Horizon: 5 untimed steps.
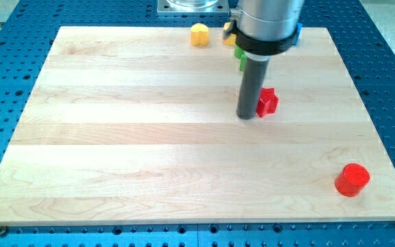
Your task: Place the red star below the green star
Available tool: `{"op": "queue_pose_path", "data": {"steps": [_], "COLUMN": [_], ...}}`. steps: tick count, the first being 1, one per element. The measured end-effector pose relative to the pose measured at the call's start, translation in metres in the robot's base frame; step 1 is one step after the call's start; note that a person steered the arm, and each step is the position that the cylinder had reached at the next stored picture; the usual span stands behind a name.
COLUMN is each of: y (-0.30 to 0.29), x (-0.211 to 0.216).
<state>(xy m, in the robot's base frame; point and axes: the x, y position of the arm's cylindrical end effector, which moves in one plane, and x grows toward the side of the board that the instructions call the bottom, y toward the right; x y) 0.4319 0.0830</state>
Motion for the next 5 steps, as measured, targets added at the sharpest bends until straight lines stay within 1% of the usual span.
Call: {"op": "queue_pose_path", "data": {"steps": [1, 2, 3, 4, 5], "y": [-0.004, 0.041, 0.042, 0.024, 0.018], "x": [0.013, 0.048, 0.024, 0.006, -0.004]}}
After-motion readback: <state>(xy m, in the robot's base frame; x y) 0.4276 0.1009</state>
